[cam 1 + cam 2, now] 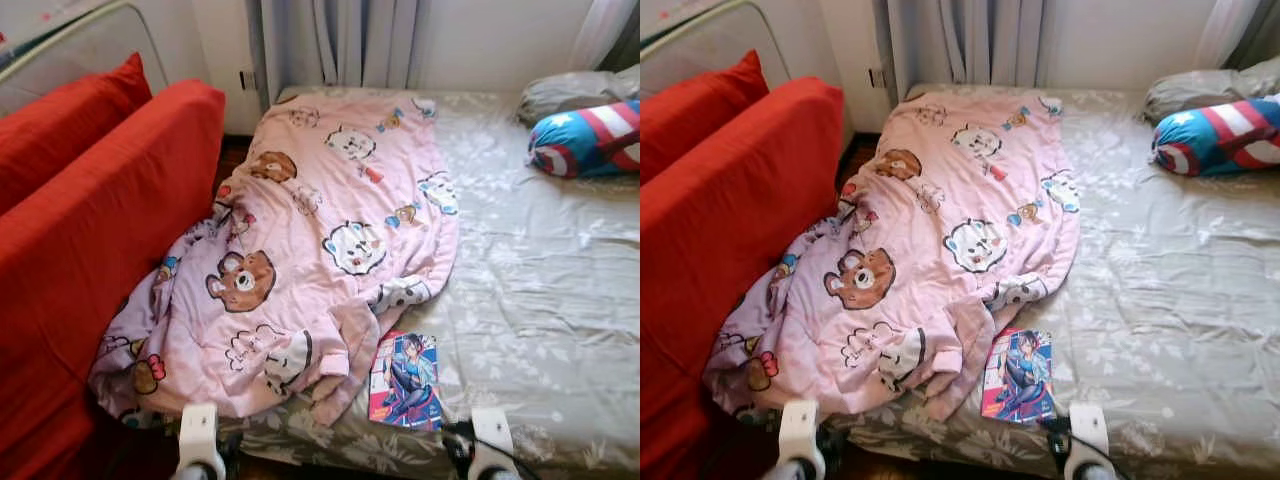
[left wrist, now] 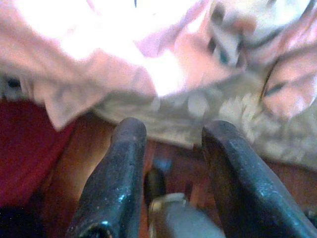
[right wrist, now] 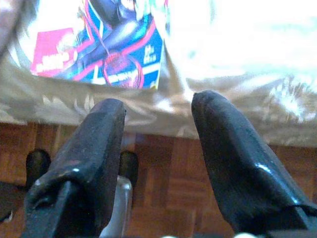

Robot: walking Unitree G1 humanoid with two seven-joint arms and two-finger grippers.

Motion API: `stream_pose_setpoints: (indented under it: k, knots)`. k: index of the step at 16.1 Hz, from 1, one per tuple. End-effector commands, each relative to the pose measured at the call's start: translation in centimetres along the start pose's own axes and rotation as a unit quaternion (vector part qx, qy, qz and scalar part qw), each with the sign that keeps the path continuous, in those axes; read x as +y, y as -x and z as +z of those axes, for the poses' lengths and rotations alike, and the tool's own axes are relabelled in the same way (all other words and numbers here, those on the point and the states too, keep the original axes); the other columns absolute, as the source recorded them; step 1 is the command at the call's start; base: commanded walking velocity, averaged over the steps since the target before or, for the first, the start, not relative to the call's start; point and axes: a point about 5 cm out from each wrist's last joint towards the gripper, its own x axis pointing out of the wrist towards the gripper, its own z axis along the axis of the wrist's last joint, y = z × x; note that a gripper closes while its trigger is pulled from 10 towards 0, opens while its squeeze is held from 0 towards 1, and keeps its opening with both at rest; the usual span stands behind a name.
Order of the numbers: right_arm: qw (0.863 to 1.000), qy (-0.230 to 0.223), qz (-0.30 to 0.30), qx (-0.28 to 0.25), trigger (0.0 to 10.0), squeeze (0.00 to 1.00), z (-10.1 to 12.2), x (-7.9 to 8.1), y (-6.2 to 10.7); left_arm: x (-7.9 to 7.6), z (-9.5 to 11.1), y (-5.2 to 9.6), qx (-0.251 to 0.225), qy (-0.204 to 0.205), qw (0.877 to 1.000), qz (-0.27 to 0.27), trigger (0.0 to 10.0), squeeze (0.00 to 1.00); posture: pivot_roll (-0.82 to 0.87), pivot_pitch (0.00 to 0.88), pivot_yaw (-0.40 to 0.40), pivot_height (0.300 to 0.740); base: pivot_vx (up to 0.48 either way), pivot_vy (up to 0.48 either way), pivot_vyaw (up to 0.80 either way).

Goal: Clean up the room

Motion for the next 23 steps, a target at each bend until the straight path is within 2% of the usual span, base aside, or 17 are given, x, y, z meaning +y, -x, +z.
stream_pose_setpoints:
  k: [1, 3, 5, 6, 8, 10, 11, 12, 13, 14, 18, 23]
  knots:
    - [1.000, -0.007, 0.010, -0.026, 10.0, 0.00, 0.9, 0.8, -0.3, 0.5, 0.6, 0.1, -0.027, 0.015, 1.000, 0.002, 10.0, 0.00, 0.01, 0.088, 0.003, 0.740, 0.000, 0.000, 0.00]
    - [0.997, -0.005, 0.027, -0.073, 10.0, 0.00, 3.1, 2.6, -0.8, 0.8, 1.9, 0.0, -0.070, 0.017, 0.997, -0.002, 10.0, 0.00, 0.01, 0.087, 0.001, 0.740, 0.000, 0.000, 0.00]
    - [0.990, -0.010, 0.030, -0.135, 10.0, 0.00, 5.7, 2.5, -1.0, 1.1, 4.2, 0.0, -0.137, 0.012, 0.990, -0.009, 10.0, 0.00, 0.01, 0.080, 0.000, 0.740, 0.000, 0.000, 0.00]
    - [0.979, -0.010, 0.031, -0.199, 10.0, 0.00, 7.9, 2.1, -0.7, 1.3, 6.2, 0.4, -0.200, 0.013, 0.980, -0.005, 10.0, 0.00, 0.00, 0.066, -0.003, 0.740, 0.000, 0.000, 0.00]
    - [0.969, -0.014, 0.021, -0.246, 10.0, 0.00, 9.0, 1.4, -0.2, 2.0, 7.7, 1.2, -0.252, 0.010, 0.968, 0.008, 10.0, 0.00, 0.00, 0.053, -0.005, 0.740, 0.000, 0.000, 0.00]
    - [0.962, -0.017, 0.021, -0.272, 10.0, 0.00, 9.3, 1.1, 0.3, 2.2, 8.4, 1.7, -0.276, 0.009, 0.961, 0.011, 10.0, 0.00, 0.00, 0.041, -0.005, 0.740, 0.000, 0.000, 0.00]
    - [0.956, -0.011, 0.021, -0.291, 10.0, 0.00, 9.6, 1.2, 0.7, 1.8, 9.1, 2.0, -0.291, 0.001, 0.957, -0.001, 10.0, 0.00, -0.01, 0.030, -0.003, 0.740, 0.000, 0.000, 0.00]
    - [0.953, -0.010, 0.022, -0.302, 10.0, 0.00, 9.8, 1.4, 0.9, 1.3, 9.4, 2.2, -0.299, -0.008, 0.954, -0.013, 10.0, 0.00, -0.01, 0.022, 0.004, 0.740, 0.000, 0.000, 0.00]
    - [0.950, -0.028, 0.017, -0.310, 10.0, 0.00, 9.9, 1.7, 1.1, 0.5, 9.8, 2.4, -0.306, -0.013, 0.951, -0.032, 10.0, 0.00, -0.02, 0.016, 0.008, 0.740, 0.000, 0.000, 0.00]
    - [0.945, -0.025, 0.019, -0.324, 10.0, 0.00, 10.0, 2.5, 1.4, -0.1, 10.0, 2.7, -0.312, -0.020, 0.949, -0.046, 10.0, 0.00, -0.02, 0.002, 0.017, 0.740, 0.000, 0.000, 0.00]
    - [0.946, -0.019, 0.016, -0.323, 10.0, 0.00, 9.7, 3.6, 1.6, -0.2, 10.7, 2.9, -0.316, -0.020, 0.947, -0.050, 10.0, 0.00, -0.02, 0.000, 0.015, 0.740, 0.000, 0.000, 0.00]
    - [0.942, -0.007, -0.012, -0.335, 10.0, 0.00, 11.0, 2.9, 2.2, -0.3, 10.9, 3.4, -0.314, -0.018, 0.948, -0.051, 10.0, 0.00, -0.02, 0.000, 0.014, 0.740, 0.000, 0.000, 0.00]
